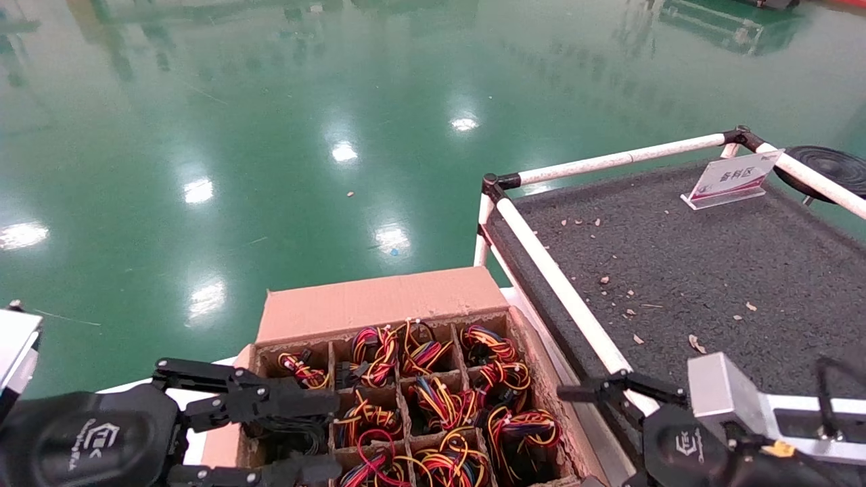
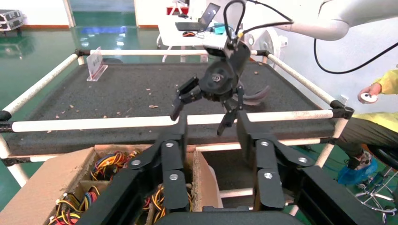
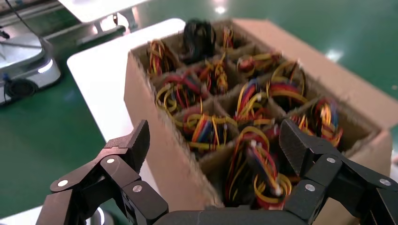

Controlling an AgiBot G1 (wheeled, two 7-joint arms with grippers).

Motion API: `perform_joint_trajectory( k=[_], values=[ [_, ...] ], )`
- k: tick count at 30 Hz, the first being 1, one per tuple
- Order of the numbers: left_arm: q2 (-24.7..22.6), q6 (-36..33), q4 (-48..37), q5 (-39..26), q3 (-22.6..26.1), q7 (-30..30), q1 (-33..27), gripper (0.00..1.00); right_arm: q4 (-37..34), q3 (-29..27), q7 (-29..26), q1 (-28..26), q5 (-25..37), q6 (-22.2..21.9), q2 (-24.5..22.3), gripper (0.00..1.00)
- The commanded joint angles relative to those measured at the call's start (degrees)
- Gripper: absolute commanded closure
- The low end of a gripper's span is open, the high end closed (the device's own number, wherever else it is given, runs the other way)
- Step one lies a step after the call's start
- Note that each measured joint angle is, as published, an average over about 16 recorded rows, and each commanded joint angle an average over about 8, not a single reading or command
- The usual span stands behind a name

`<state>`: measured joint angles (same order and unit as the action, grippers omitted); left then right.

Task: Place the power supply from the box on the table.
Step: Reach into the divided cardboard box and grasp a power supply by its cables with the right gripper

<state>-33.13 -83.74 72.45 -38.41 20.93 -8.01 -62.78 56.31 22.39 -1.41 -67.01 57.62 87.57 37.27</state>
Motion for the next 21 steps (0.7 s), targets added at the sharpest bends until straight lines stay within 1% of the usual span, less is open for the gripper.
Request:
perform_joint_trajectory(
  k=[1, 3, 4, 6, 9, 11, 12, 14, 21],
  values=[
    [0.0, 0.0, 0.0, 0.0, 0.0, 0.0, 0.0, 0.0, -2.17, 0.78, 1.1, -0.86, 1.61, 0.87, 0.3, 0.04],
    [0.0, 0.0, 0.0, 0.0, 0.0, 0.0, 0.0, 0.0, -4.26, 1.48, 1.99, -1.72, 2.51, 1.29, 1.13, 0.14],
    [0.0, 0.0, 0.0, 0.0, 0.0, 0.0, 0.0, 0.0, -5.3, 1.87, 2.44, -2.2, 3.05, 1.41, 1.58, 0.21],
    [0.0, 0.0, 0.0, 0.0, 0.0, 0.0, 0.0, 0.0, -7.18, 2.72, 3.47, -3.28, 4.39, 1.48, 2.45, 0.39],
    [0.0, 0.0, 0.0, 0.0, 0.01, 0.0, 0.0, 0.0, -10.15, 3.92, 4.85, -4.93, 6.31, 1.42, 3.73, 0.72],
    [0.0, 0.0, 0.0, 0.0, 0.01, 0.0, 0.0, 0.0, -12.04, 4.64, 5.71, -5.92, 7.45, 1.36, 4.5, 0.87],
    [0.0, 0.0, 0.0, 0.0, 0.01, 0.0, 0.0, 0.0, -12.94, 4.96, 6.12, -6.36, 7.93, 1.35, 4.88, 0.93],
    [0.0, 0.0, 0.0, 0.01, 0.01, 0.0, 0.0, 0.0, -14.64, 5.52, 6.88, -7.12, 8.66, 1.37, 5.65, 1.0],
    [0.0, 0.0, 0.0, 0.01, 0.01, 0.01, 0.0, 0.0, -19.41, 7.22, 8.87, -9.28, 10.81, 0.98, 8.25, 1.0]
  ],
)
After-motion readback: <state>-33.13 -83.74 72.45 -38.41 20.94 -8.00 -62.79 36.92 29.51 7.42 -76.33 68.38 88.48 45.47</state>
